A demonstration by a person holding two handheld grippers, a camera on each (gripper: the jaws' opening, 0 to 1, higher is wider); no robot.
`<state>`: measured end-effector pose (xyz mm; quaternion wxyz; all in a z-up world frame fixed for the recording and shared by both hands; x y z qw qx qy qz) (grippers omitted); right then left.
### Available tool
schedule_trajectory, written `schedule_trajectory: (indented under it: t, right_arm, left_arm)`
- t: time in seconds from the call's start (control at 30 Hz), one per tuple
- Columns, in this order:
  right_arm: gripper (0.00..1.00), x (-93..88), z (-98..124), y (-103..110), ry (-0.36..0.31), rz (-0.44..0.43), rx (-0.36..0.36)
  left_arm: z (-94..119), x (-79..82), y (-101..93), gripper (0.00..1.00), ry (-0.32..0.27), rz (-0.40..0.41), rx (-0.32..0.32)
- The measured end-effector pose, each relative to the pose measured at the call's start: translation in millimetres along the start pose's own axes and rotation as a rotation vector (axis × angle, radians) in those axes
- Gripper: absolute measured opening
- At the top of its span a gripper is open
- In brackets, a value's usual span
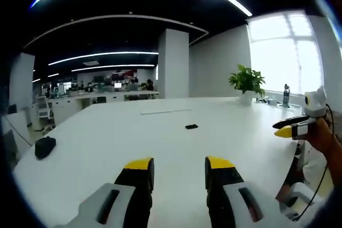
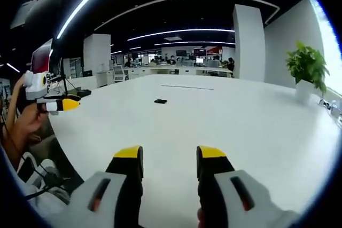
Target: Snap the two parts of the plastic buckle together until the buckle closes and remains connected.
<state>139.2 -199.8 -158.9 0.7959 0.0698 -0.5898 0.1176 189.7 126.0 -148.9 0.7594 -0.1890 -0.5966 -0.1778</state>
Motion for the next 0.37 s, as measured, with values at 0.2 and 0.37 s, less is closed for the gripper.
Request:
schedule_trajectory:
  t: [0.2, 0.37]
  right_arm:
    - [0.40, -1.0, -2.0, -0.6, 0.004, 0.000, -0.002]
    - [0.40, -1.7, -3.5, -1.3, 0.007, 0.001, -0.003]
  left_arm:
    - [-1.6, 0.9, 0.2, 0.38, -0.001, -0.003, 0.007]
    - [-1.9, -0.5, 0.9, 0.38, -0.002, -0.001, 0.016]
Point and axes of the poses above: the point that each gripper's makers call its tool centre point, and the gripper's own axes: z roughly backward along the fingers, y roughly to its left, x roughly out of its top, the point moved 4 cm from there along z, roughly backward along the fingers
